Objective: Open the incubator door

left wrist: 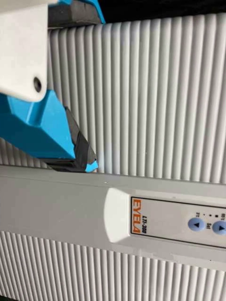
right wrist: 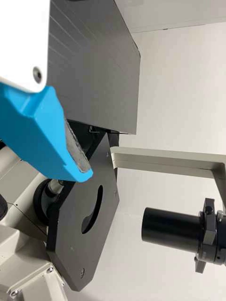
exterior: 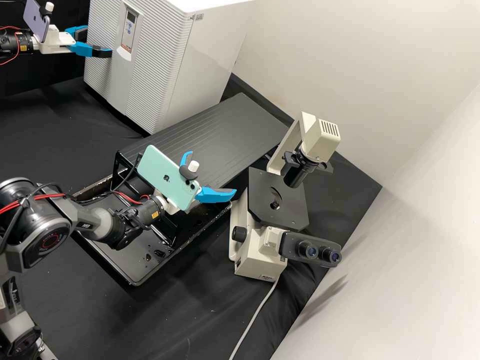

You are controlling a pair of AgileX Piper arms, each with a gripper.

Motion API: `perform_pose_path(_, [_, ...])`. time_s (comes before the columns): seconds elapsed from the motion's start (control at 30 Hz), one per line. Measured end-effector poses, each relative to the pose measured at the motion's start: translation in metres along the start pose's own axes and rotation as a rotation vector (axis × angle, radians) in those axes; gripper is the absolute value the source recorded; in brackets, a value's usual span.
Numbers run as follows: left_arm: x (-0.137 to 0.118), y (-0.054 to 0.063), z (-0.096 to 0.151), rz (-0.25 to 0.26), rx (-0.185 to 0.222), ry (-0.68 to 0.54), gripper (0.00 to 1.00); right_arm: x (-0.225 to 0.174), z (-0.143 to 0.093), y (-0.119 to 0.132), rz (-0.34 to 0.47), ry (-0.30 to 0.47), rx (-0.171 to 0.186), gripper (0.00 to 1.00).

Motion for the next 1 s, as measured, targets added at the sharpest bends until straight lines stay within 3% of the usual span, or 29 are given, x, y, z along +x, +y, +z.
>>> perform_pose_path(1.0, [-0.0030, 0.0007, 0.0014, -0.003, -0.002, 0.004, 0.00, 0.0000, 0.0000, 0.0000, 0.000, 0.000, 0.000, 1.00])
